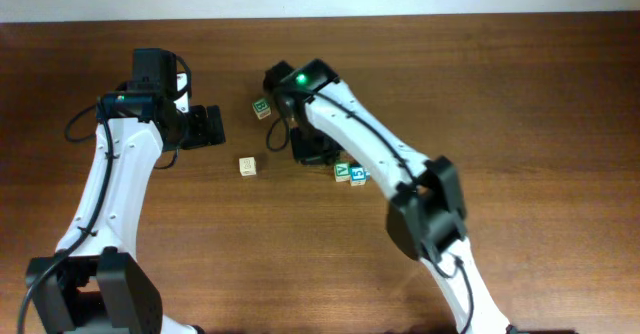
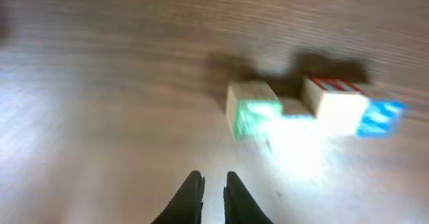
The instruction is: Rotate 5 blocks
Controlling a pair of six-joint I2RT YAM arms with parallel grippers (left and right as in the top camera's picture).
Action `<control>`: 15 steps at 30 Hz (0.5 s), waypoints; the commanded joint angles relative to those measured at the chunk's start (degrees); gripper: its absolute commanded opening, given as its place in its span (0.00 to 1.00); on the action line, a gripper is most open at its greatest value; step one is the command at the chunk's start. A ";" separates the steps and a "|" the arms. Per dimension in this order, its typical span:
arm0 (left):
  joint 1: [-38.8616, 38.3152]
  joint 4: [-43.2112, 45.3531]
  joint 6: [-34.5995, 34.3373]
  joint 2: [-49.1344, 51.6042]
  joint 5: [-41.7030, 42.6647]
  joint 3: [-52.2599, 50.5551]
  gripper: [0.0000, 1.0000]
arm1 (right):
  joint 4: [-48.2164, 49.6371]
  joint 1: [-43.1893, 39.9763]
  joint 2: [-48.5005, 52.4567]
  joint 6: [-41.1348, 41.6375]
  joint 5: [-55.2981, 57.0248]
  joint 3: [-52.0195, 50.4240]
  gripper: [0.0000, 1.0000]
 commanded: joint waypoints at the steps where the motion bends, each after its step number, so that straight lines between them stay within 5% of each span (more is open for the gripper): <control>1: -0.11 0.07 -0.55 0.35 -0.39 0.81 0.99 | -3.72 -0.02 -10.03 -1.57 1.51 2.08 0.14; 6: -0.11 0.07 -0.55 0.35 -0.39 0.81 0.99 | -6.23 -0.31 -10.45 -4.52 -0.15 -5.01 0.18; 15: -0.11 0.07 -0.55 0.35 -0.39 0.81 0.99 | 8.70 -0.26 -10.45 4.07 0.11 -26.73 0.12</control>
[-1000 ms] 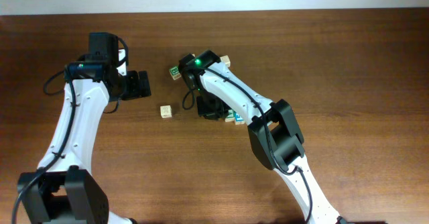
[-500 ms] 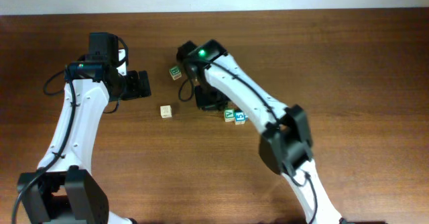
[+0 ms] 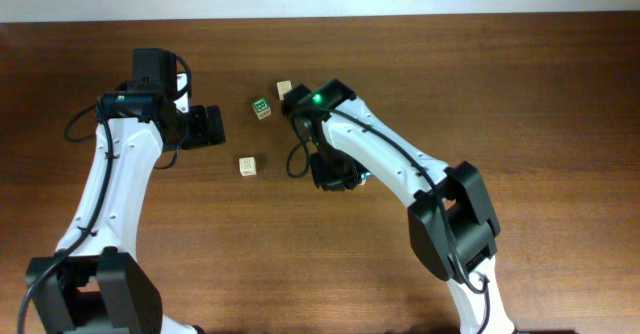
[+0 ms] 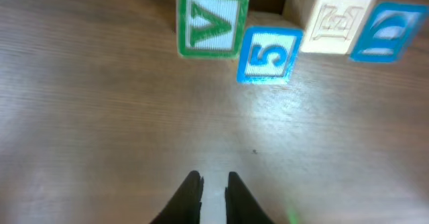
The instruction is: Rotate 5 blocks
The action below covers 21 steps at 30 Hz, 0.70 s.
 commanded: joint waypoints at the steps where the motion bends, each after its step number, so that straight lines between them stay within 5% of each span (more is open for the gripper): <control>1: -0.11 0.09 -0.55 0.35 -0.42 0.81 0.99 | 2.80 -0.26 -0.87 4.22 0.35 -3.41 0.12; 21: -0.11 0.09 -0.55 0.35 -0.42 0.81 0.99 | 13.62 -4.48 -0.79 3.50 0.52 -11.58 0.13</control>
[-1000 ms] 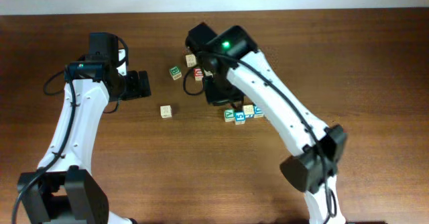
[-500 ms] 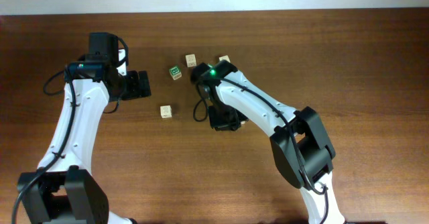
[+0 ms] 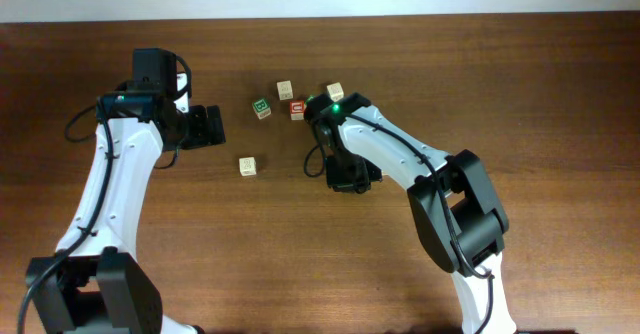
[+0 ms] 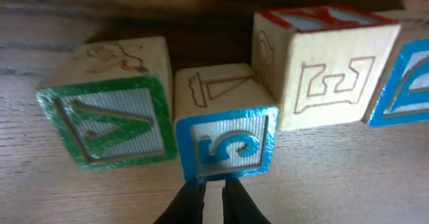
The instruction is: Rotate 5 blocks
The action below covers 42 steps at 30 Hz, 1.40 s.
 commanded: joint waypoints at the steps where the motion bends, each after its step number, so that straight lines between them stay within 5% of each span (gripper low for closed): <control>1: -0.11 0.07 -0.55 0.35 -0.39 0.81 0.99 | 0.85 -0.42 -0.79 -0.37 0.70 -0.31 0.12; 42: -0.11 0.07 -0.55 0.35 -0.39 0.81 0.99 | 3.45 -2.25 -1.62 -6.47 -3.17 2.36 0.12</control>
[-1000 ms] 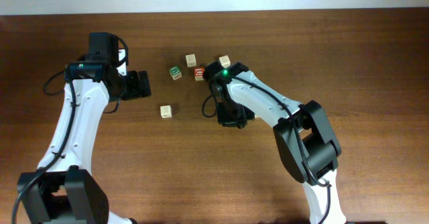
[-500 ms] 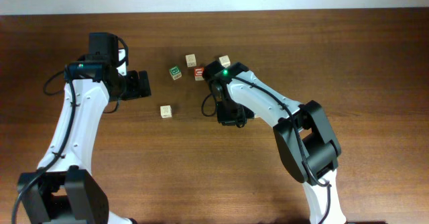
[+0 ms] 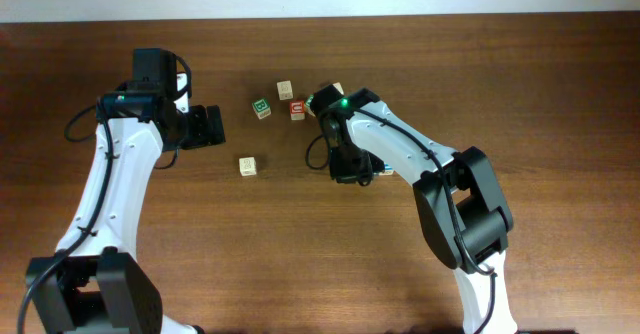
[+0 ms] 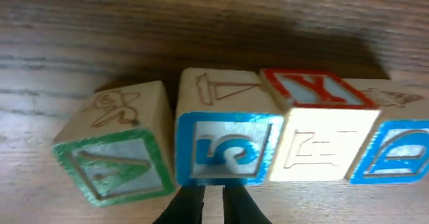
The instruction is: Rotate 5 blocks
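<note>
In the right wrist view a row of letter blocks lies side by side: a green-faced block (image 4: pixel 114 167) on the left and tilted, a blue "5" block (image 4: pixel 228 150), a cream block with a red X on top (image 4: pixel 328 150), and a blue-faced block (image 4: pixel 402 160) at the right edge. My right gripper (image 4: pixel 213 207) is shut with nothing between its fingers, and its tips touch the lower edge of the "5" block. In the overhead view the right gripper (image 3: pixel 353 166) covers most of this row. My left gripper (image 3: pixel 208 126) rests apart at the left.
More blocks lie on the brown wooden table (image 3: pixel 540 124): a green one (image 3: pixel 261 107), a cream one (image 3: pixel 285 90), a red one (image 3: pixel 297 109) at the back, and a lone cream one (image 3: pixel 247 165) to the left of the row.
The "5" block stood a little nearer than its neighbours and now sits level with the red-X block. The row looks straighter. My right gripper stays shut at that block's edge.
My shut right gripper was near the back blocks with the row ahead and blurred. Then it faced the row from a distance, the "5" block standing forward of the others. Then it was right at that block, which is now in line. The left arm never moved.
</note>
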Controlling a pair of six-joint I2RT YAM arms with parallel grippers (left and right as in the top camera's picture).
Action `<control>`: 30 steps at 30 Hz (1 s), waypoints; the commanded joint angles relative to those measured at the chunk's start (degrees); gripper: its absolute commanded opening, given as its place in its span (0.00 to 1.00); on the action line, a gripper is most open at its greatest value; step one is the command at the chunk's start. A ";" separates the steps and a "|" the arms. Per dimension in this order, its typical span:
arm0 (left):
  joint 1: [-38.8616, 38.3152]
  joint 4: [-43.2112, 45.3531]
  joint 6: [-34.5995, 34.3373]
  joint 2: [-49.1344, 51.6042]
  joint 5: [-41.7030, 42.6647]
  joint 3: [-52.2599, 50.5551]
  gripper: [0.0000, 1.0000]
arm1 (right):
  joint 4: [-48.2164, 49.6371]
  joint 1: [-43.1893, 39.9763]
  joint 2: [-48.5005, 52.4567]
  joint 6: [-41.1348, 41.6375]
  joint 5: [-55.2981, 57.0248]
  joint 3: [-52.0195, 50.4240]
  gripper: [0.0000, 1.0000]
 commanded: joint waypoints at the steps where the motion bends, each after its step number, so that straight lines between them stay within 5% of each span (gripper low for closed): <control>1: -0.11 0.07 -0.55 0.35 -0.39 0.81 0.99 | -0.59 -0.15 -2.34 -2.08 -3.10 3.08 0.12; 30: -0.11 0.07 -0.55 0.35 -0.39 0.81 0.99 | 8.20 4.92 0.09 -7.15 -4.42 4.31 0.19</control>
